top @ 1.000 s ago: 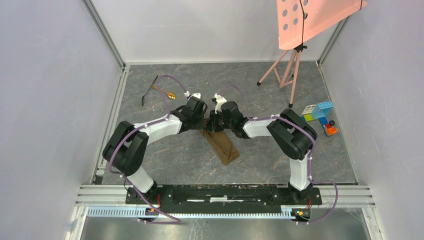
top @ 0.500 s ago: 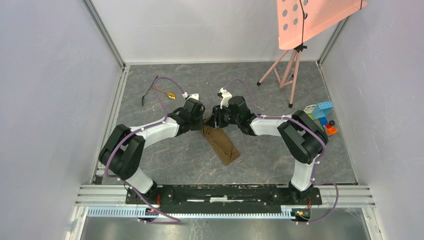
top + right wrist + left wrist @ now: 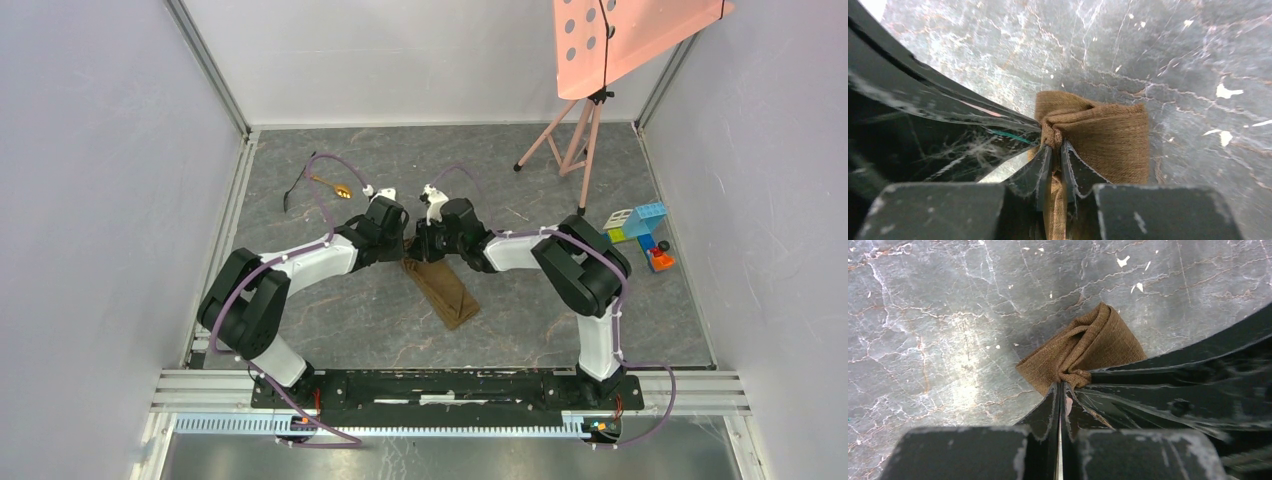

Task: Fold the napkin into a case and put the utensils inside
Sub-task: Grasp the top corner of the smaller rectangle folded napkin from the folded napkin.

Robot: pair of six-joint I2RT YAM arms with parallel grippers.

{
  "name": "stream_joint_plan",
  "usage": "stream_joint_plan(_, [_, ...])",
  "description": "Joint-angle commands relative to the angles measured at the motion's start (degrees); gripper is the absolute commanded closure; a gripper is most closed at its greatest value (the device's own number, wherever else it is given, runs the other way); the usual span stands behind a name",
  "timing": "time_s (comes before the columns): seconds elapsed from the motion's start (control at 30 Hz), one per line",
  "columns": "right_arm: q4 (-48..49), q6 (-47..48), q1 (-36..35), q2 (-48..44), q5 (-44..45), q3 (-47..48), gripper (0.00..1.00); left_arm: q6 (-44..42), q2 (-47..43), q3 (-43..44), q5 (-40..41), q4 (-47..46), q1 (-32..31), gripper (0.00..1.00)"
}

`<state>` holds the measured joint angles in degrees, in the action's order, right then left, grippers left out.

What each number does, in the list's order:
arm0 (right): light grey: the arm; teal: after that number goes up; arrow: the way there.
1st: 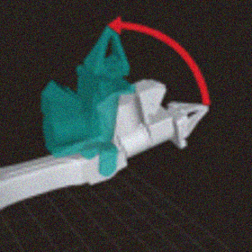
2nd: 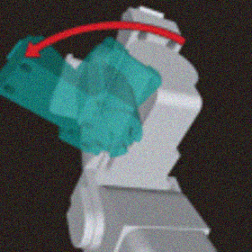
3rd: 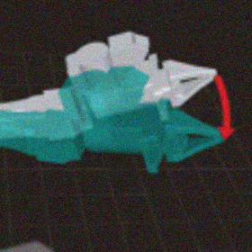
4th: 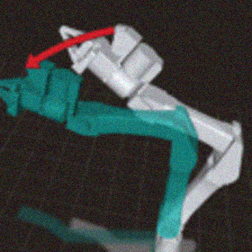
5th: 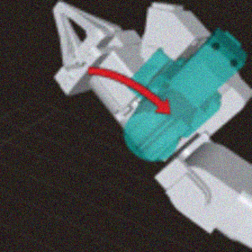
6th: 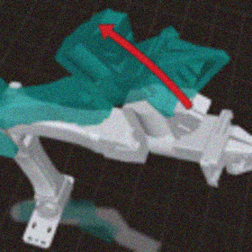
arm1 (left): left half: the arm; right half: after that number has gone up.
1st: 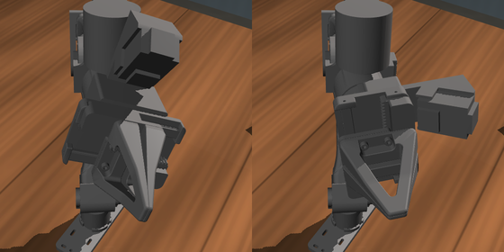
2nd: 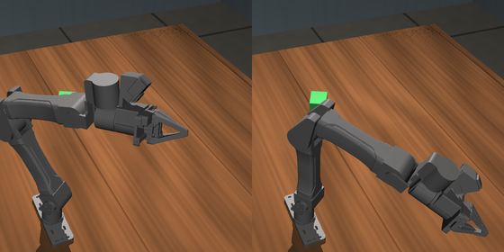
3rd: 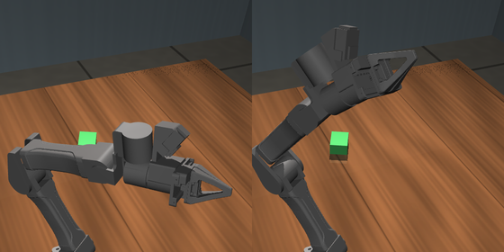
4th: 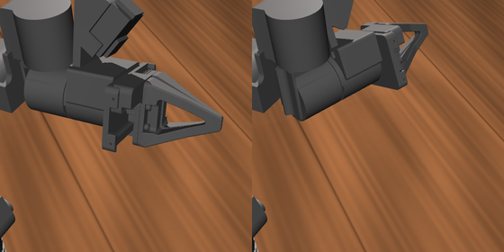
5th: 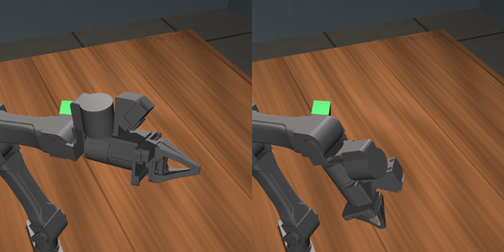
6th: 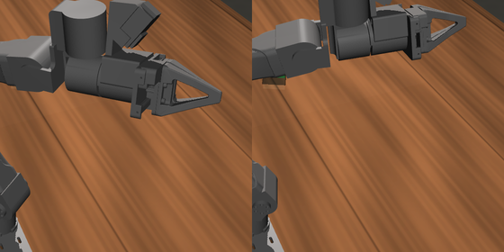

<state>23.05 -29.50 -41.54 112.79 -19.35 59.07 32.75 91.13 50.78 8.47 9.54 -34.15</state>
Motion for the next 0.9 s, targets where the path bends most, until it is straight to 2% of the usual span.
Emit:
stream_joint_plan(0.0, [1.4,1.8,-2.9,5.3,1.1,1.6,0.85,1.5,-2.5,1.1,-2.1,-3.8,0.3,0.98])
stream_joint_plan(0.17, [0.6,4.1,-2.8,3.7,3.2,-0.2,0.79,2.5,-2.7,-1.1,-2.3,-4.5,0.9,0.98])
stream_joint_plan(0.23, [0.3,4.1,-1.9,2.4,1.1,-0.1,0.70,3.0,-2.7,-1.8,-2.2,-4.6,1.0,0.98])
stream_joint_plan(0.33, [-0.4,2.9,-0.2,-0.5,-2.5,-0.9,0.63,2.8,-3.3,-2.1,-1.7,-4.0,1.0,0.98])
stream_joint_plan(0.53, [2.1,0.9,3.1,-6.5,-5.4,-4.3,0.55,2.3,-3.6,-2.8,-1.8,-4.0,1.1,0.98])
stream_joint_plan(0.7, [2.8,0.4,4.0,-5.7,-6.0,-3.5,0.55,2.2,-3.5,-3.1,-2.1,-4.1,1.0,0.98])
stream_joint_plan(0.87, [5.1,-1.9,3.4,-2.2,-7.5,-1.8,0.72,1.9,-3.8,-2.6,-2.3,-4.3,1.0,0.98])
